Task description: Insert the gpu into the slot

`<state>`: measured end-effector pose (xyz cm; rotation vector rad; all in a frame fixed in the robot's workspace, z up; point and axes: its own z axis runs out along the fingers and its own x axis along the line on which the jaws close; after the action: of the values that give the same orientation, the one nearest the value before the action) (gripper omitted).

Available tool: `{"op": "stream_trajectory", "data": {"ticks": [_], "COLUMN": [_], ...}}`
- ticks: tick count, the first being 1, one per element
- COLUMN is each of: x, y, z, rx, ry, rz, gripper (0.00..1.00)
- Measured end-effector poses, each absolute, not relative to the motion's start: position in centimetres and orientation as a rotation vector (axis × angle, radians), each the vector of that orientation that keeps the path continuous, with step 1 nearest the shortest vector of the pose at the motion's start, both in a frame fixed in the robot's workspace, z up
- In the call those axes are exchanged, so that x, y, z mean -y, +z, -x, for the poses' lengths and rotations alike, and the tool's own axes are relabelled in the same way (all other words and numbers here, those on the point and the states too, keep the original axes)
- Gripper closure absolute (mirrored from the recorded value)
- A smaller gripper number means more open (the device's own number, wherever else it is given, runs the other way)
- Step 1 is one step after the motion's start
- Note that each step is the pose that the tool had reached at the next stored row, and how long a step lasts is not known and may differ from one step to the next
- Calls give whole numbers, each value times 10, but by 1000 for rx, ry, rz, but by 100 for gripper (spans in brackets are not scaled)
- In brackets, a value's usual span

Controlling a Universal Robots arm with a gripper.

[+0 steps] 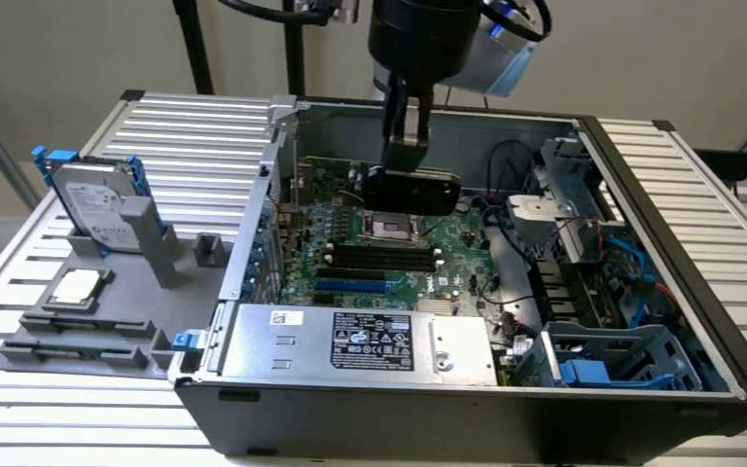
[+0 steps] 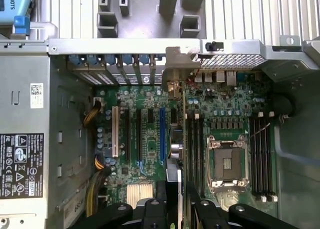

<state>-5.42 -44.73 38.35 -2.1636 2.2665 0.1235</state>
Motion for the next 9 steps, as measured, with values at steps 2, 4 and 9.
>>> {"op": "stream_trajectory", "data": {"ticks": [2,4,9], "x": [447,447,448], "y": [380,376,367], "z": [59,60,62], "rx": [-2269,-2269,-2270], "ry": [124,124,124], "rz": [2161,2160,2160], "gripper": [74,74,74]}}
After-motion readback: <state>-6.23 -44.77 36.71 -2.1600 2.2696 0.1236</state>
